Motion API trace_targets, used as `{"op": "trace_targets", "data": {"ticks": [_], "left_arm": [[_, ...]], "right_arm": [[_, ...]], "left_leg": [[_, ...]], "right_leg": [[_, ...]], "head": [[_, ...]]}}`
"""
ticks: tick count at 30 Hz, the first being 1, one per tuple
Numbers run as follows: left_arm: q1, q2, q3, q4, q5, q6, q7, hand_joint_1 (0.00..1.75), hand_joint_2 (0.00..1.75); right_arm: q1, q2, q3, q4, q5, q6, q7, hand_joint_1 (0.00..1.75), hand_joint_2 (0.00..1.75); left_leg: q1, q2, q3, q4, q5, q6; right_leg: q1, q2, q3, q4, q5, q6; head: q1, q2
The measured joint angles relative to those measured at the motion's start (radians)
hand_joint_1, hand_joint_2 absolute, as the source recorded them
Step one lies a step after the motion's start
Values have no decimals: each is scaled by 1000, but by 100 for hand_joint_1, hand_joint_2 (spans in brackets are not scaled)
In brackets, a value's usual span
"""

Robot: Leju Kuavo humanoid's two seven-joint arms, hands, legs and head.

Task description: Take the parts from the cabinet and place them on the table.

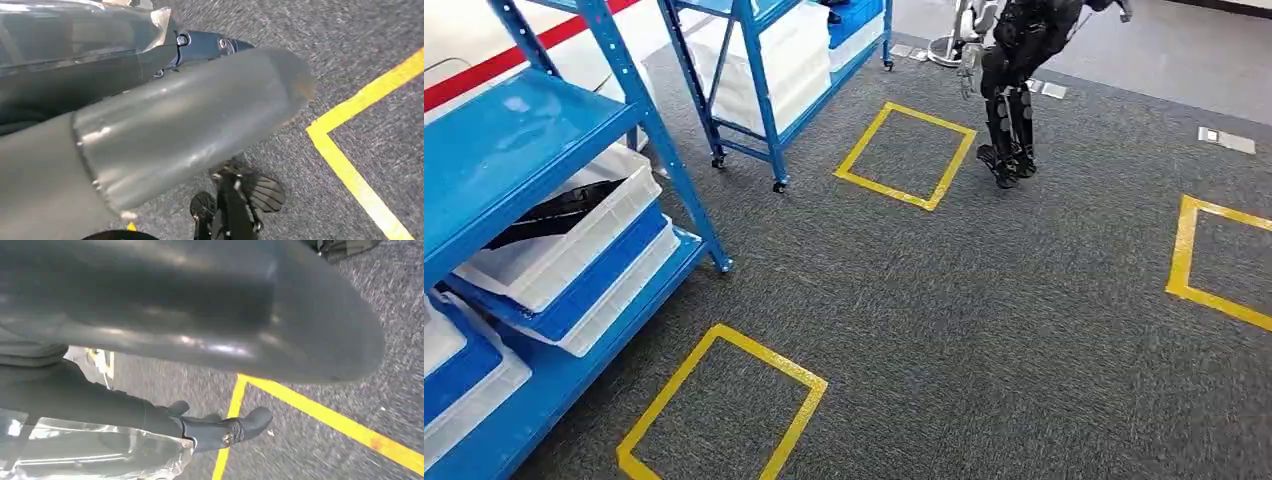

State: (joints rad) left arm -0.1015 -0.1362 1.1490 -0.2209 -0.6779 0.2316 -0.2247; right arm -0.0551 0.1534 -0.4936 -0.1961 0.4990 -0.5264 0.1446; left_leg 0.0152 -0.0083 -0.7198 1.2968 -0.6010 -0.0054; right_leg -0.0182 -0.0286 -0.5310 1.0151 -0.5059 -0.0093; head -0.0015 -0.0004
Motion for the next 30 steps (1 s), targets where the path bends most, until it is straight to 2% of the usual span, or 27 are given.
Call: {"op": "trace_targets", "data": {"ticks": [1, 2, 4, 5, 6, 7, 9, 10, 11, 12, 13, 14, 15, 16, 17, 18, 19, 20, 21, 22, 23, 25, 26, 27, 28, 29, 30], "left_arm": [[2, 0, 0, 0, 0, 0, 0, 0, 0], [4, 0, 0, 0, 0, 0, 0, 0, 0], [4, 1, 0, 0, 0, 0, 0, 0, 0], [3, 1, 0, 0, 0, 0, 0, 0, 0], [-1, 2, 0, 0, 0, 0, 0, 0, 0], [-3, 2, 0, 0, 0, 0, 0, 0, 0], [-2, 3, 0, 0, 0, 0, -2, 0, 0], [0, 5, 0, 0, 1, 0, -2, 0, 0], [1, 4, 0, 0, 1, 0, -2, 0, 0], [0, 2, 0, 0, 1, 0, -4, 0, 0], [-2, 3, 0, 0, 1, 0, -4, 0, 0], [-3, 3, 0, 0, 1, 0, -4, 0, 0], [-3, 2, 0, 0, 1, 0, -5, 0, 0], [-3, 3, 0, 0, 0, 0, -5, 0, 0], [-2, 3, 0, 0, 0, 0, -5, 0, 0], [-1, 3, 0, 0, 0, 0, -5, 0, 0], [-1, 2, 0, 1, 0, -1, -5, 0, 0], [-1, 2, 0, 1, 0, -1, -5, 0, 0], [0, 2, 0, 1, 0, -1, -5, 0, 0], [-1, 3, 0, 1, -1, 0, -5, 0, 0], [-2, 3, 0, 1, -2, -1, -5, 0, 0], [2, 3, 0, 1, -3, -1, -5, 0, 0], [4, 4, 0, 1, -5, -1, -6, 0, 0], [5, 2, 0, 1, -5, -2, -7, 0, 0], [3, 1, 0, 1, -5, -2, -7, 0, 0], [-1, 2, 0, 1, -6, -2, -7, 0, 0], [-2, 1, 0, 1, -6, -2, -7, 0, 0]], "right_arm": [[0, -1, 0, 0, 1, 0, 0, 0, 0], [0, -1, 0, 0, 2, 0, 0, 0, 0], [-3, 1, 2, 0, 6, 0, 3, 0, 0], [-3, 2, 2, 0, 11, 0, 5, 0, 0], [-3, 3, 3, 0, 12, 0, 6, 0, 0], [-3, 3, 3, 0, 15, 0, 6, 0, 0], [-6, 3, 4, 0, 20, -1, 7, 0, 0], [-10, 5, 5, 0, 22, -2, 9, 0, 0], [-9, 5, 6, -1, 23, -3, 10, 0, 0], [-10, 3, 8, -1, 24, -3, 11, 0, 0], [-8, 3, 8, -1, 25, -4, 12, 0, 0], [-6, 3, 8, -1, 25, -5, 13, 0, 0], [-6, 3, 8, -1, 25, -5, 14, 0, 0], [-4, 1, 8, -1, 25, -5, 15, 0, 0], [-2, 0, 8, -1, 25, -5, 15, 0, 0], [0, -2, 8, -1, 25, -6, 16, 0, 0], [0, -4, 8, -1, 26, -8, 17, 0, 0], [-1, -5, 8, -1, 26, -9, 17, 0, 0], [-2, -5, 8, 0, 27, -9, 17, 0, 0], [-2, -2, 8, 1, 27, -10, 17, 0, 0], [-4, -3, 8, 1, 29, -11, 17, 0, 0], [-7, -4, 8, 1, 30, -12, 17, 0, 0], [-8, -3, 8, 1, 29, -12, 17, 0, 0], [-6, -4, 8, 1, 31, -12, 17, 0, 0], [-4, -3, 8, 1, 31, -12, 17, 0, 0], [-1, -3, 8, 1, 31, -12, 17, 0, 0], [0, -4, 8, 1, 31, -12, 17, 0, 0]], "left_leg": [[1, 3, -17, 32, 0, 0], [2, 6, -6, 10, 22, 2], [1, 20, 74, -142, 101, 10], [-3, 52, 123, -228, 134, 19], [-14, 89, 141, -266, 125, 23], [-15, 77, 140, -270, 129, 28], [-20, 62, 135, -268, 129, 32], [-22, 44, 137, -278, 133, 41], [-5, 31, 154, -302, 148, 49], [-9, 26, 160, -309, 149, 50], [-7, 15, 160, -308, 153, 58], [-8, 0, 159, -308, 153, 57], [-9, -12, 158, -308, 153, 57], [-9, -28, 158, -306, 153, 57], [-9, -42, 159, -305, 153, 57], [-9, -59, 160, -304, 152, 55], [-7, -73, 160, -299, 150, 53], [-6, -85, 158, -293, 147, 47], [-5, -94, 157, -288, 142, 40], [-11, -104, 149, -280, 138, 31], [-10, -108, 147, -281, 140, 25], [-3, -129, 141, -285, 146, 16], [0, -126, 138, -279, 144, 14], [-6, -61, 130, -256, 127, 10], [-5, -20, 103, -201, 90, 5], [-3, -4, 64, -122, 49, 1], [-2, 1, 20, -34, 12, -1]], "right_leg": [[2, -14, 1, 0, -1, -2], [4, -26, 1, 0, -3, -3], [6, -47, 7, 0, -6, -6], [7, -56, 11, 0, -9, -4], [13, -64, 14, 0, -13, 2], [16, -71, 12, 0, -16, 7], [14, -85, 17, -2, -16, 12], [14, -101, 26, -11, -15, 20], [22, -88, 22, -3, -24, 26], [14, -38, 18, 24, -39, 25], [13, -2, -11, 87, -70, 17], [11, 15, -47, 159, -99, 12], [8, 22, -84, 229, -124, 10], [8, 24, -114, 280, -133, 14], [7, 24, -116, 276, -120, 23], [4, 25, -95, 219, -85, 37], [1, 31, -58, 133, -42, 50], [-5, 47, -17, 41, -3, 62], [-9, 80, -6, 17, -4, 53], [-5, 99, -8, 1, 1, 48], [-4, 94, -7, 8, 2, 36], [0, 75, -3, 8, 4, 25], [-13, 62, -3, 3, 9, 17], [-10, 54, -2, 3, 9, 14], [-7, 41, -3, 3, 7, 3], [-3, 27, -4, 3, 6, 1], [0, 11, -5, 3, 4, -1]], "head": [[0, 0], [0, 0], [0, 0], [-1, 0], [1, 0], [3, 0], [1, 0], [-2, 0], [1, 0], [5, 0], [4, 0], [11, 0], [11, 0], [11, 0], [11, 0], [11, 0], [11, 0], [11, 0], [9, 0], [17, 0], [10, 0], [9, 0], [8, 0], [6, 0], [-4, 0], [-4, 0], [-4, 0]]}}
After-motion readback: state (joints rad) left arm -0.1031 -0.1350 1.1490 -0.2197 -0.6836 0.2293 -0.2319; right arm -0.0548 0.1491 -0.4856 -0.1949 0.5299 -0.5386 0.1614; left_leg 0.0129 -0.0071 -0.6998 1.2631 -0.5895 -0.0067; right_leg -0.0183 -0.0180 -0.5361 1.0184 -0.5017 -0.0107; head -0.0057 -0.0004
